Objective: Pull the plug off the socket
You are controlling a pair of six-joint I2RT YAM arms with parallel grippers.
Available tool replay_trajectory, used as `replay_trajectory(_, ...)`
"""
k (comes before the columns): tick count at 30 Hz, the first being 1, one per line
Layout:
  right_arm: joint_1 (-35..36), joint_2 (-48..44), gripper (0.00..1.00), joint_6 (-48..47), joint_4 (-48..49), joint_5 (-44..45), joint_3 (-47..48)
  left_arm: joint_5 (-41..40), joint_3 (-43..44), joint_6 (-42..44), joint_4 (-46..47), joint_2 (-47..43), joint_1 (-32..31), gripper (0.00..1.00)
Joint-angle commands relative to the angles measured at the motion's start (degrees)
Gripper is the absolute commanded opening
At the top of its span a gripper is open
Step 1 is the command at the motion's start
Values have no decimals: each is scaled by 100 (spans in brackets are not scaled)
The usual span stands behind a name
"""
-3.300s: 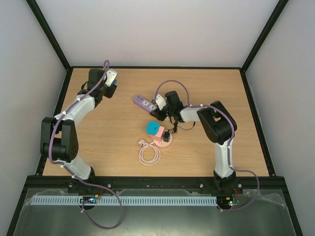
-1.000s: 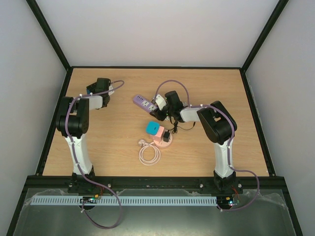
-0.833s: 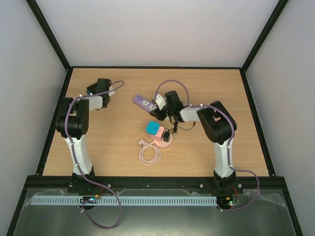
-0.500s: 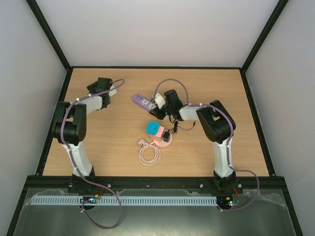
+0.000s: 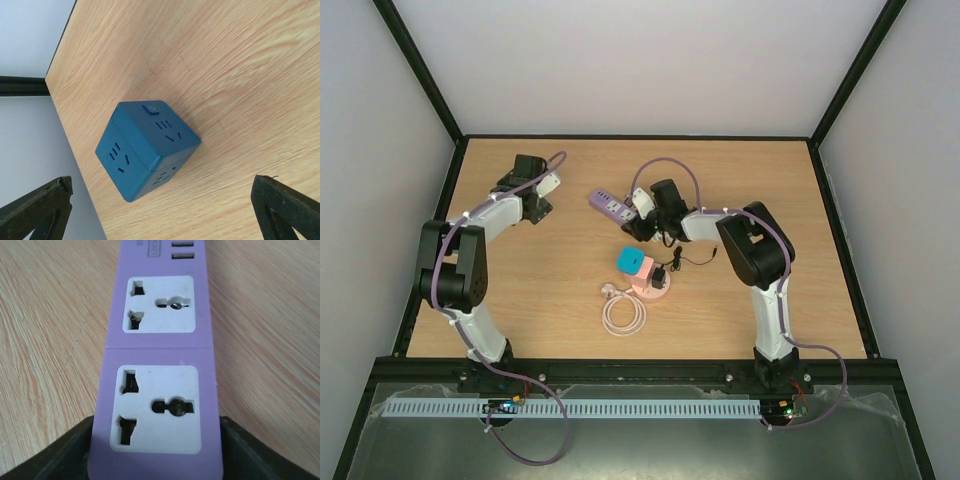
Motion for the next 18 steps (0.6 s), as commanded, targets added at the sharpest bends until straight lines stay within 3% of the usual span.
replay_trajectory(1, -2, 300, 64, -76, -661, 142, 196, 527, -91, -660, -404, -463, -134, 100)
replay_trajectory(8, -2, 325, 92, -145, -1046, 82, 431, 995, -222, -1217, -675, -907, -249, 100)
replay_trajectory(18, -2, 309, 91, -130, -1962, -113, 1308, 1561, -403, -1750, -917, -1535, -258, 100)
